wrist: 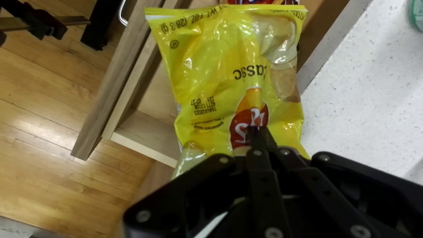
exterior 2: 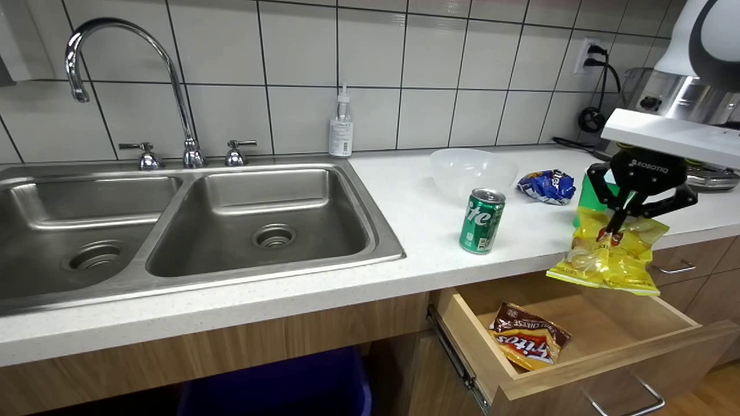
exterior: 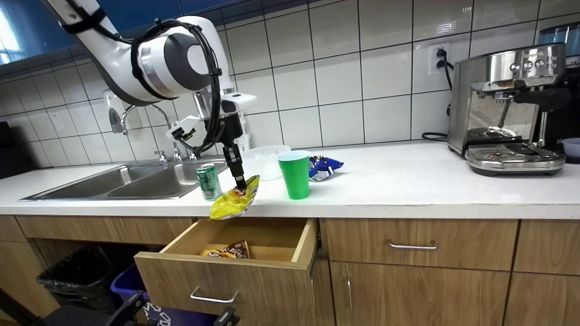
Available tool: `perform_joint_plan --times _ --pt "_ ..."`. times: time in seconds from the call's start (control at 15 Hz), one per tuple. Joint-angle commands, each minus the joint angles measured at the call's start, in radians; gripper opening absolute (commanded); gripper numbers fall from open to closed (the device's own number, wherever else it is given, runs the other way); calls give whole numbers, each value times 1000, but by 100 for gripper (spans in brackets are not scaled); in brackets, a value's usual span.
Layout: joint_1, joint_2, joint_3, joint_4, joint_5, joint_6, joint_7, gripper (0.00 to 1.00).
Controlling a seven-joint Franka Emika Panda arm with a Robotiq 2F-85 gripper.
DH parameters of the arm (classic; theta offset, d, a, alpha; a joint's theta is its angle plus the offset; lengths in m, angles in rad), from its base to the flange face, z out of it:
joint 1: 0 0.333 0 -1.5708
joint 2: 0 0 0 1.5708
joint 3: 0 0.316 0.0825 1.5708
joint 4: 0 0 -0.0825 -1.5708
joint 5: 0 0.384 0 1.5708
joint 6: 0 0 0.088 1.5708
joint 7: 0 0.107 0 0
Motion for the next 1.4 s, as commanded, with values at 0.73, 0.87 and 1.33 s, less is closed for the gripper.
perform_joint_plan --times 0.73,0.87,1.33 --pt "-16 76 30 -44 -92 116 71 0" --pt "-9 98 24 -48 -91 151 67 0" --pt "21 184 -5 -41 -81 245 65 0"
